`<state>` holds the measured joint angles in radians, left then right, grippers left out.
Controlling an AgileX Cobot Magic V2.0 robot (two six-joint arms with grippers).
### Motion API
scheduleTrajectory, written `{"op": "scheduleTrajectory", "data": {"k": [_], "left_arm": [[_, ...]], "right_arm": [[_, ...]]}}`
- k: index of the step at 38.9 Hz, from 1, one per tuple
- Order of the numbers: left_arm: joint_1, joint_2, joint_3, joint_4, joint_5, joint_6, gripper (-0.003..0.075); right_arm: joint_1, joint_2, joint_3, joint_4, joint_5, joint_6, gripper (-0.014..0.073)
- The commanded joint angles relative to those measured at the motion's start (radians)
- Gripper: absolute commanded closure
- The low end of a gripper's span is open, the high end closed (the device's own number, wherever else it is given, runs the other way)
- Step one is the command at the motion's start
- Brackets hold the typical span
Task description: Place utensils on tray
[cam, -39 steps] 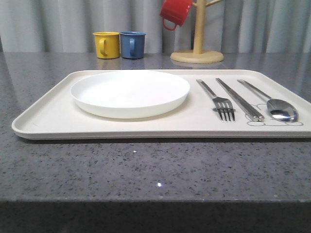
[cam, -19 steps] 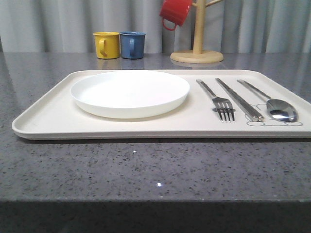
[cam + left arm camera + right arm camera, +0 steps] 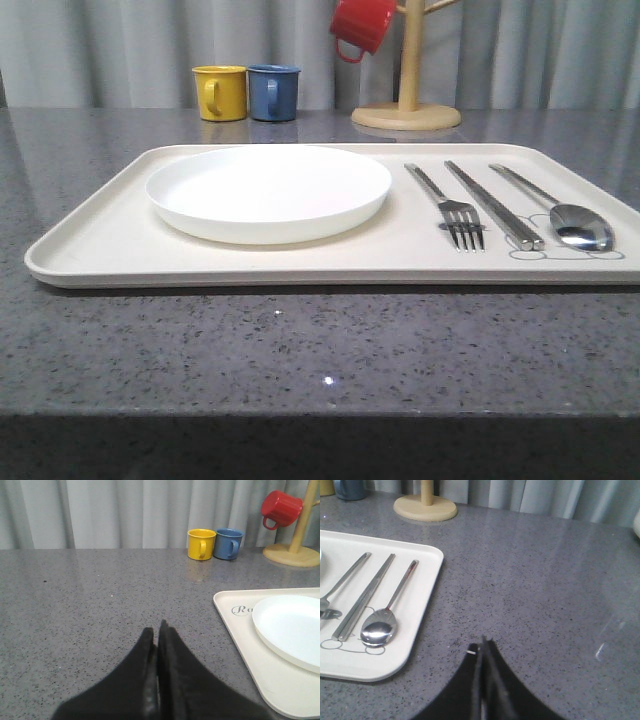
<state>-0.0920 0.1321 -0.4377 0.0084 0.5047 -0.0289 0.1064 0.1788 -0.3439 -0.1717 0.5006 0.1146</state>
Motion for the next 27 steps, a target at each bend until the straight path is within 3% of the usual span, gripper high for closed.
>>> {"op": "scheduleTrajectory", "data": {"k": [1,27], "left_arm": [[0.003,0.011,-0.026,-0.008,-0.083,-0.010,0.0738],[0.012,-0.023,0.011,0.004,-0.102,-0.010,0.0738]], "right_arm": [[-0.007,0.011,-0.024,-0.021,-0.087,-0.011,0.0707],[-0.007,0.011,-0.024,-0.021,-0.087,-0.011,0.0707]]}}
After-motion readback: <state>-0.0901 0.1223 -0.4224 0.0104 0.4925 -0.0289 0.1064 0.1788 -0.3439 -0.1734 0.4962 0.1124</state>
